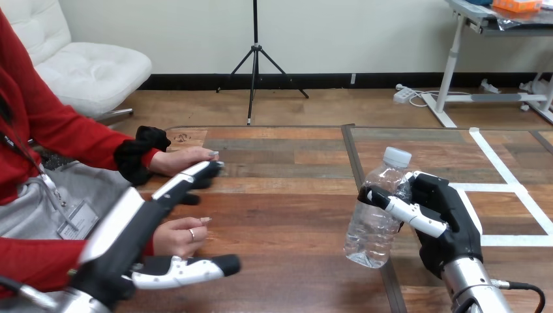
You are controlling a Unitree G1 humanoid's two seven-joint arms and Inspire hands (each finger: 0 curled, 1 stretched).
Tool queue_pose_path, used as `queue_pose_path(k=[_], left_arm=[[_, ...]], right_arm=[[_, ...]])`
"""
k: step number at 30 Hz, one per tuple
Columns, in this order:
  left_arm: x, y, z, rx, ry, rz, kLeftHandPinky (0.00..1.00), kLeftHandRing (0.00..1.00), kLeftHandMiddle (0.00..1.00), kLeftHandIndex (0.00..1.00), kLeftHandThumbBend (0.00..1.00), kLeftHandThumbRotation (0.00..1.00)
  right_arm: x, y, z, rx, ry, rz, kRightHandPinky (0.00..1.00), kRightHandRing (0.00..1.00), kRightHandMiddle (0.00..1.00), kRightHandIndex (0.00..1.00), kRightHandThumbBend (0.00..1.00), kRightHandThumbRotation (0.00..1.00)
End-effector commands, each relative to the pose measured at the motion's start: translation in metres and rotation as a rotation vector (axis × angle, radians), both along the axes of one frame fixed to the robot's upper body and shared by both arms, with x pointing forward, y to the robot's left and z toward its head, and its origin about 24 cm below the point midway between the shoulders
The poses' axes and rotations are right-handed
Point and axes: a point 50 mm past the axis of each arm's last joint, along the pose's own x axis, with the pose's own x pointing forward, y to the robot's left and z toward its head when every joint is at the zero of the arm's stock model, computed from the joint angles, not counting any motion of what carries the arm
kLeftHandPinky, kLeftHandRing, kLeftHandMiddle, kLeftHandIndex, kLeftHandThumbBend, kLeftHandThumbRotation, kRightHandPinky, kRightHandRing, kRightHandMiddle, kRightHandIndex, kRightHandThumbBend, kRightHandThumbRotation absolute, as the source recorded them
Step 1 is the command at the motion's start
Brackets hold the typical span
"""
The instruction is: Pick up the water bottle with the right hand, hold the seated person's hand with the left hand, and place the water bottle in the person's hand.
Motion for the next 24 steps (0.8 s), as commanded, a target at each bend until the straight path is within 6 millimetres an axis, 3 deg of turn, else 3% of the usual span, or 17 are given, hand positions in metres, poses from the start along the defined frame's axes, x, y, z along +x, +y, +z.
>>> queue_pose_path(k=[1,11,24], left_arm=[[0.02,0.003,0.045,0.112,-0.171,-0.052,0.8,0.88,0.91,0.91,1.0,0.44],[0.028,0.012,0.049,0.24,-0.137,-0.071,0.79,0.87,0.91,0.91,1.0,0.42],[0.036,0.021,0.051,0.384,-0.103,-0.085,0.78,0.86,0.9,0.91,1.0,0.42]], right_arm=[[0.017,0.009,0.05,0.01,-0.215,0.059,0.06,0.08,0.12,0.15,0.36,0.0],[0.009,0.011,0.049,0.013,-0.198,0.078,0.05,0.07,0.11,0.15,0.34,0.0],[0.002,0.014,0.049,-0.064,-0.2,0.096,0.08,0.1,0.14,0.15,0.42,0.0]])
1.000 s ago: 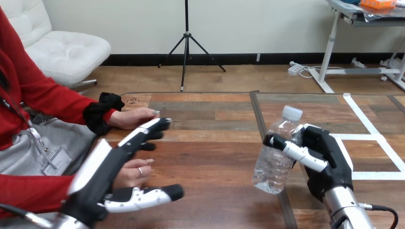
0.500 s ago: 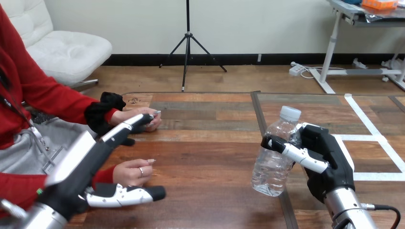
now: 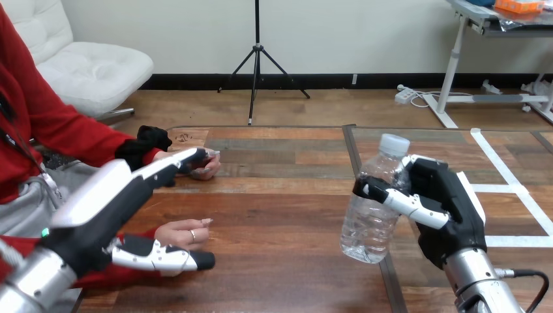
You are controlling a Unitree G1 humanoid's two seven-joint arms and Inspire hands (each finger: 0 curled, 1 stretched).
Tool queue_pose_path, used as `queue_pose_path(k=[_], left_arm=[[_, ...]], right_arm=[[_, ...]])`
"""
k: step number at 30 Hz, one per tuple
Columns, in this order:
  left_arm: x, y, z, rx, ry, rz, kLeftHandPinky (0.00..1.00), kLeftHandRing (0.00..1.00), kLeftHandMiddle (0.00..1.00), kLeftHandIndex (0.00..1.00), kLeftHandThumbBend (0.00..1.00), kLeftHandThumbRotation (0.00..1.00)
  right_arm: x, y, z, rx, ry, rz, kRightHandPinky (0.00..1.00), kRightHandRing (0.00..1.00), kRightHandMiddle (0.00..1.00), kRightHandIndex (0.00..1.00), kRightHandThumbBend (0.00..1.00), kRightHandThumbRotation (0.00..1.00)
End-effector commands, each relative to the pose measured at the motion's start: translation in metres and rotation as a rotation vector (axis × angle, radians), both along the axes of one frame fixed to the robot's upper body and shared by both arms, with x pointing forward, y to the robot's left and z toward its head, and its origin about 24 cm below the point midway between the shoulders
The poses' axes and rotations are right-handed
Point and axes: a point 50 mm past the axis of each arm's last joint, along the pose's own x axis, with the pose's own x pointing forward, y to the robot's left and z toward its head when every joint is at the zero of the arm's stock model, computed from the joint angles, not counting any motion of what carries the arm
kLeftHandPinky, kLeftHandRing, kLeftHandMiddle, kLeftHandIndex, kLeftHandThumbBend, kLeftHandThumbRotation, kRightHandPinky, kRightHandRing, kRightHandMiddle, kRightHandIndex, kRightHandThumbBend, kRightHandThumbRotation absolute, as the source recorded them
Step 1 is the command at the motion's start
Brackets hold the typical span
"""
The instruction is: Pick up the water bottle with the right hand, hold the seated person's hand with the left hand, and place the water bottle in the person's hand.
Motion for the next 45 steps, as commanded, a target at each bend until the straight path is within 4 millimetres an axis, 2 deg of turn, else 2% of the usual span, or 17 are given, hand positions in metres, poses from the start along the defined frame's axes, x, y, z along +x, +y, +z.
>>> queue_pose_path(k=[1,14,23,38,45], left_arm=[[0.011,0.001,0.015,0.068,-0.05,-0.026,0.78,0.86,0.9,0.91,1.0,0.42],[0.02,0.008,0.015,0.141,-0.04,-0.022,0.78,0.86,0.88,0.89,1.0,0.35],[0.028,0.011,0.013,0.206,-0.018,-0.019,0.78,0.86,0.88,0.89,1.0,0.38],[0.039,0.02,0.006,0.322,0.07,-0.016,0.8,0.88,0.89,0.9,1.0,0.39],[0.043,0.025,0.002,0.362,0.134,-0.012,0.81,0.89,0.9,0.91,1.0,0.35]], right_arm=[[0.006,0.005,0.021,-0.033,-0.099,0.024,0.08,0.1,0.14,0.15,0.43,0.0],[0.002,0.01,0.021,-0.032,-0.123,0.073,0.07,0.1,0.13,0.14,0.42,0.0],[-0.001,0.013,0.025,-0.053,-0.141,0.101,0.06,0.09,0.12,0.14,0.42,0.0],[-0.004,0.014,0.038,-0.072,-0.189,0.121,0.08,0.11,0.14,0.17,0.48,0.0],[-0.006,0.014,0.046,-0.062,-0.198,0.12,0.09,0.13,0.17,0.19,0.53,0.0]])
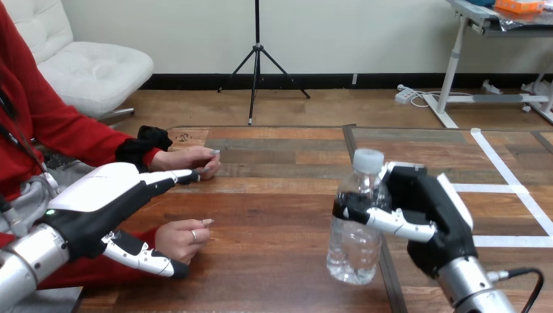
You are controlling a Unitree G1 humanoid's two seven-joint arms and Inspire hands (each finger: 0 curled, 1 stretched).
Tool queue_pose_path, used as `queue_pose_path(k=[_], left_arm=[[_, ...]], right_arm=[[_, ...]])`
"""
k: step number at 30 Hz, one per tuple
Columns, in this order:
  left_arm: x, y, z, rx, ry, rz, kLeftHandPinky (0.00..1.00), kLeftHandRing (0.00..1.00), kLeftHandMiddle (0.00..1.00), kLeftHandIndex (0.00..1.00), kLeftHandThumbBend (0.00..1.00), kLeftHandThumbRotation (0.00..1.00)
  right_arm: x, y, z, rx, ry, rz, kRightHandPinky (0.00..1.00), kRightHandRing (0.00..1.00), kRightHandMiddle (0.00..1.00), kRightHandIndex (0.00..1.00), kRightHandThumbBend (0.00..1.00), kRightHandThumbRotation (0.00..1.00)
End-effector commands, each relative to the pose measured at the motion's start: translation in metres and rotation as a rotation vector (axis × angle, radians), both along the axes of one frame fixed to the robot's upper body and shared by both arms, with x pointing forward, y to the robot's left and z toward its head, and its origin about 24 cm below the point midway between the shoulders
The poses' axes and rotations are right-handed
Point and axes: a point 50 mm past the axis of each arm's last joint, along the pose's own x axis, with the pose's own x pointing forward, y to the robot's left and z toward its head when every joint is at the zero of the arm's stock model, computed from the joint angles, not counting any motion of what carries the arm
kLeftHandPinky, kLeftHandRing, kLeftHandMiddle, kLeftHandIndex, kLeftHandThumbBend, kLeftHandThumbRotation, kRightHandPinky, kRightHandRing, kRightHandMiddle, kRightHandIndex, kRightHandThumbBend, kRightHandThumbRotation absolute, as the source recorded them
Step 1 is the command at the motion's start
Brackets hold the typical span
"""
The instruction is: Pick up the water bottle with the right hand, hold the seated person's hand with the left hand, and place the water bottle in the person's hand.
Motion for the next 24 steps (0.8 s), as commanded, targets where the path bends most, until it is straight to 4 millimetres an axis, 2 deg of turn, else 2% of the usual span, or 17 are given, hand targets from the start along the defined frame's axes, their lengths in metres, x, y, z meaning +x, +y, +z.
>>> queue_pose_path(k=[1,4,15,24], left_arm=[[0.014,0.006,0.015,0.061,-0.018,-0.003,0.81,0.89,0.9,0.91,1.0,0.35],[0.015,0.009,0.011,0.084,-0.005,0.0,0.81,0.89,0.9,0.91,1.0,0.35],[0.018,0.018,0.0,0.139,0.04,0.019,0.8,0.89,0.9,0.91,1.0,0.35],[0.02,0.021,-0.005,0.193,0.058,0.036,0.78,0.88,0.89,0.89,1.0,0.34]], right_arm=[[0.007,0.002,0.035,0.014,-0.132,0.013,0.09,0.13,0.17,0.2,0.54,0.0],[0.006,0.001,0.039,-0.026,-0.147,0.012,0.09,0.13,0.17,0.2,0.56,0.0],[0.004,0.003,0.052,0.016,-0.157,0.019,0.09,0.12,0.17,0.2,0.61,0.0],[0.002,0.005,0.06,0.06,-0.168,0.048,0.09,0.12,0.17,0.19,0.6,0.0]])
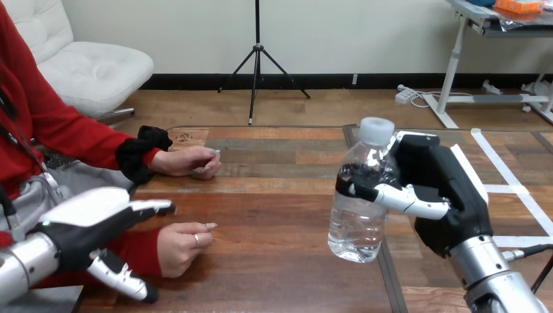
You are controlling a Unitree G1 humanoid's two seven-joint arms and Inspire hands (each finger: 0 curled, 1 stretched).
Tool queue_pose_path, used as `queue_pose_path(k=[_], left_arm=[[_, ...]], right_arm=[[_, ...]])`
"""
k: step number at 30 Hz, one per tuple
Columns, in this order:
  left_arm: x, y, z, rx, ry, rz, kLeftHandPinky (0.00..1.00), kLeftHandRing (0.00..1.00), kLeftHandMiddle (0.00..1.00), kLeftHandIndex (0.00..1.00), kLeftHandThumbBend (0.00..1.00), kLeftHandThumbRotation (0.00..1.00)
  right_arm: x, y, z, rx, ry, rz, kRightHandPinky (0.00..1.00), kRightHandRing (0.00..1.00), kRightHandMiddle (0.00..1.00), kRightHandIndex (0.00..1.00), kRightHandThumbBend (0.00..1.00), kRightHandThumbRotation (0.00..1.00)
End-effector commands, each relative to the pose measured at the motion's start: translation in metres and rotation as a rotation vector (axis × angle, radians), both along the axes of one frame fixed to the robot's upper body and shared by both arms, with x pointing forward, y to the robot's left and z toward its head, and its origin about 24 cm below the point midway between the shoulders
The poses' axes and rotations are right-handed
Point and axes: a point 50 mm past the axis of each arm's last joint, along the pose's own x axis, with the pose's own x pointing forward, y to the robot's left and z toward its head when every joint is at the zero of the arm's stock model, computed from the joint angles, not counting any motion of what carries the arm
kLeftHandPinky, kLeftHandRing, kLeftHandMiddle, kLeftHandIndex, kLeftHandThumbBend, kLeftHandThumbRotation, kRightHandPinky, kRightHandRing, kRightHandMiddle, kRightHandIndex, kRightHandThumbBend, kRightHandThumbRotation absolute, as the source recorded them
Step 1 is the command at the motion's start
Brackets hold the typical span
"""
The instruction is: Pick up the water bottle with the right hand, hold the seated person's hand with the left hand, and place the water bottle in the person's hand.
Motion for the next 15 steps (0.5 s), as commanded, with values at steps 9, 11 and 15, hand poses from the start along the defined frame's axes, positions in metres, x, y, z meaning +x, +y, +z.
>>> queue_pose_path(k=[9,11,15], left_arm=[[0.018,0.003,0.016,0.093,-0.05,0.013,0.8,0.88,0.89,0.89,1.0,0.32],[0.019,0.004,0.016,0.094,-0.046,0.017,0.81,0.88,0.89,0.89,1.0,0.31],[0.02,0.005,0.015,0.096,-0.044,0.023,0.82,0.88,0.89,0.88,1.0,0.3]], right_arm=[[0.0,0.005,0.036,0.001,-0.145,0.032,0.08,0.11,0.16,0.19,0.58,0.0],[-0.001,0.005,0.038,0.002,-0.151,0.034,0.08,0.11,0.16,0.18,0.57,0.0],[-0.002,0.006,0.042,0.013,-0.157,0.04,0.07,0.1,0.15,0.18,0.55,0.0]])
